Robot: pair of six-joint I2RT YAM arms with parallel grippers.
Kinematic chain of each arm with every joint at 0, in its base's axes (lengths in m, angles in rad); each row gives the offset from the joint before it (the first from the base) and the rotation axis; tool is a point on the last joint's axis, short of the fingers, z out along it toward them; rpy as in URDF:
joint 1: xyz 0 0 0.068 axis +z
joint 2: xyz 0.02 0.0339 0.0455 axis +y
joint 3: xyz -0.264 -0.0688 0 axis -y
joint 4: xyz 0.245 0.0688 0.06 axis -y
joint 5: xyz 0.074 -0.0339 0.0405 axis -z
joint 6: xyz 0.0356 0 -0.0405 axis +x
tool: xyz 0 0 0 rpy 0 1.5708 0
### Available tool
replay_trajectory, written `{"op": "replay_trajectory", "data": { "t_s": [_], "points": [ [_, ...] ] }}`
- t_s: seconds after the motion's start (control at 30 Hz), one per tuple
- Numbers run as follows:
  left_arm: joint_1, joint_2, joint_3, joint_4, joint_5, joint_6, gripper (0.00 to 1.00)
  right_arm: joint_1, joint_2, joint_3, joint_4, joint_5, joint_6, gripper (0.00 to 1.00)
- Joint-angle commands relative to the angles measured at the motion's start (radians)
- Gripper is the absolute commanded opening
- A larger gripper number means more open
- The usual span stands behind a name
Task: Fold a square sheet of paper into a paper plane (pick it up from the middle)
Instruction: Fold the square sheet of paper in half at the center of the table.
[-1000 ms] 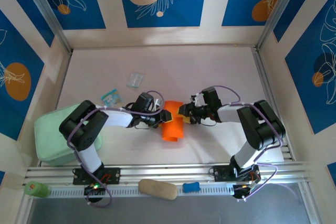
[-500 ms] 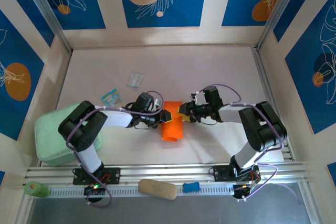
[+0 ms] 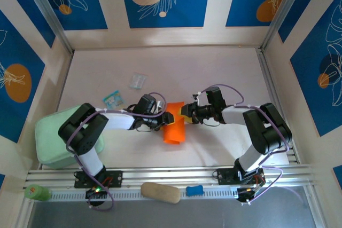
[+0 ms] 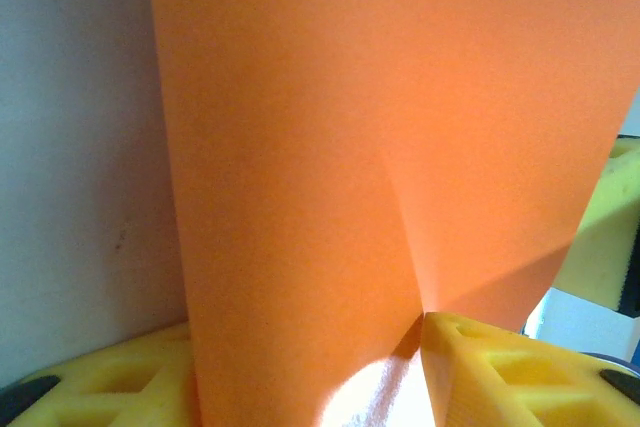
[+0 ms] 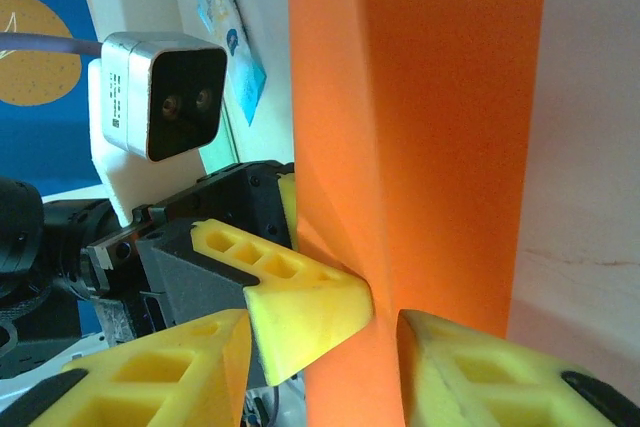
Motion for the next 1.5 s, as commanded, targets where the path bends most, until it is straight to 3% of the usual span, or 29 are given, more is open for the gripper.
{"op": "replay_trajectory", "data": {
  "t_s": [0.0, 0.33, 0.5, 0.77, 1.03, 1.13, 1.3, 1.47],
  "points": [
    [0.008, -0.023, 0.001, -0.037, -0.018, 0.029, 0.51, 0.001, -0.013, 0.018, -0.023, -0.016, -0.021, 0.44],
    [0.007, -0.026, 0.0, -0.036, -0.017, 0.029, 0.52, -0.011, -0.013, -0.002, 0.01, -0.022, -0.008, 0.45],
    [0.007, -0.034, -0.005, -0.017, -0.014, 0.026, 0.58, -0.009, 0.017, -0.002, 0.014, -0.03, -0.008, 0.43],
    [0.007, -0.056, -0.009, -0.007, -0.024, 0.037, 0.64, 0.023, 0.077, 0.033, -0.01, -0.009, -0.014, 0.27],
    [0.015, -0.104, 0.004, -0.131, -0.101, 0.089, 0.69, 0.029, 0.085, 0.046, -0.019, -0.008, -0.021, 0.09],
    [0.019, -0.141, 0.003, -0.184, -0.154, 0.109, 0.73, 0.023, 0.076, 0.062, -0.086, -0.008, -0.061, 0.02],
    [0.023, -0.214, -0.009, -0.229, -0.222, 0.124, 0.75, -0.006, -0.009, 0.078, -0.253, 0.022, -0.149, 0.0],
    [0.024, -0.229, -0.01, -0.199, -0.203, 0.128, 0.71, -0.016, -0.111, 0.166, -0.541, 0.13, -0.28, 0.0]
  ]
}}
